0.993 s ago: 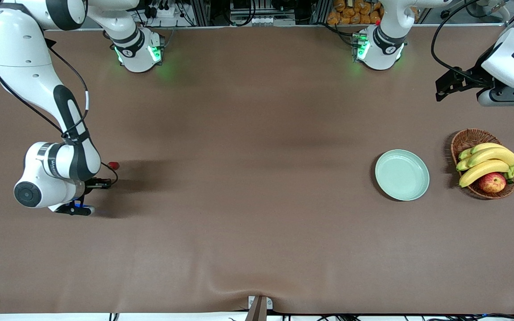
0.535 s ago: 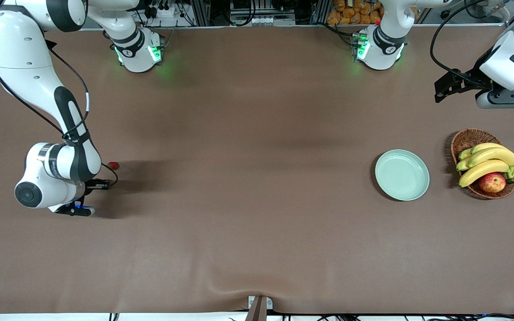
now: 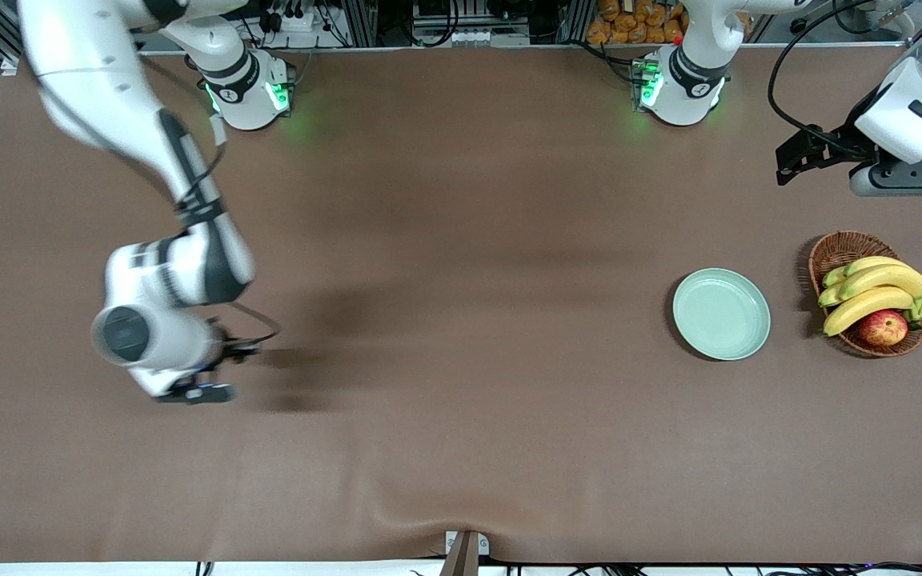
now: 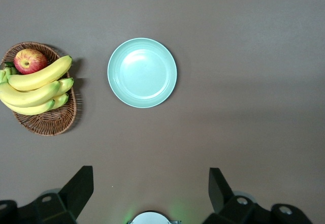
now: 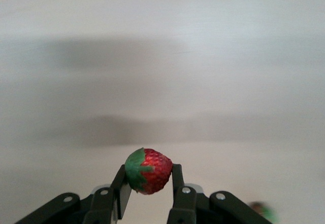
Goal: Collect all strawberries into plate
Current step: 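Carry the strawberry toward mid-table with the right gripper while the left gripper approaches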
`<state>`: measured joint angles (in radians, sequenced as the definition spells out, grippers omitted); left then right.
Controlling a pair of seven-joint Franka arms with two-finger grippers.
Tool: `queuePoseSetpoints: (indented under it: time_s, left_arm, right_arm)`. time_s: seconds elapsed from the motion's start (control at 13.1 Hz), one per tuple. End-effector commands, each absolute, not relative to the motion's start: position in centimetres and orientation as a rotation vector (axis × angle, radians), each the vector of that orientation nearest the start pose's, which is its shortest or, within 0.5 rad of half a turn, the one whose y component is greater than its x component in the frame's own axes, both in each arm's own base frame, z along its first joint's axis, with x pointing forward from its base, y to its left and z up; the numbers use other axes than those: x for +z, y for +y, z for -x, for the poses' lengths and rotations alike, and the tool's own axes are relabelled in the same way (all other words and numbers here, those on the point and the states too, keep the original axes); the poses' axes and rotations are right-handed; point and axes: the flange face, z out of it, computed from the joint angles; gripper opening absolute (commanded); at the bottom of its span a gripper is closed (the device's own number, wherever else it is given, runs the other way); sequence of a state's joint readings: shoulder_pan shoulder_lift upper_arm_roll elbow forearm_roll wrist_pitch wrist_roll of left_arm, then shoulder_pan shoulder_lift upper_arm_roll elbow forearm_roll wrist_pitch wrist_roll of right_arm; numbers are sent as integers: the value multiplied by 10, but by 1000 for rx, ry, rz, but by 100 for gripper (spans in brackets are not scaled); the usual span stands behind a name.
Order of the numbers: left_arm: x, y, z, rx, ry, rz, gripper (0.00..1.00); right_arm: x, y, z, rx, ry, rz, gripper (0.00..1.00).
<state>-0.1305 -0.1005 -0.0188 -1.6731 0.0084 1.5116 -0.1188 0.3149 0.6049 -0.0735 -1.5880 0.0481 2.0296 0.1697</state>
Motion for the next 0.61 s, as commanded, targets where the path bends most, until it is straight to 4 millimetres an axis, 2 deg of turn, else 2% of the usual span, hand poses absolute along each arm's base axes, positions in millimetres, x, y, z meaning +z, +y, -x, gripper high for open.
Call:
queuePoseSetpoints:
  time_s: [0.0,0.08,0.23,0.46,0.53]
  left_arm:
    - [631,-79,-511,77,28,3117,100]
    - [632,-77,-508,86,32,3115,100]
    - [632,-77,-505,116,46,3109,100]
    - [622,-102,-503,144,99,3088,100]
    - [617,-110,-501,150,125,3063,100]
  right_arm:
    - [271,271,-619,321,-54,2986,0]
    - [268,308,-605,377,48,2839,0]
    - [249,367,-581,440,172,2619,0]
    - [230,444,-552,264,228,2555,0]
    - [225,463,-544,242,240,2534,0]
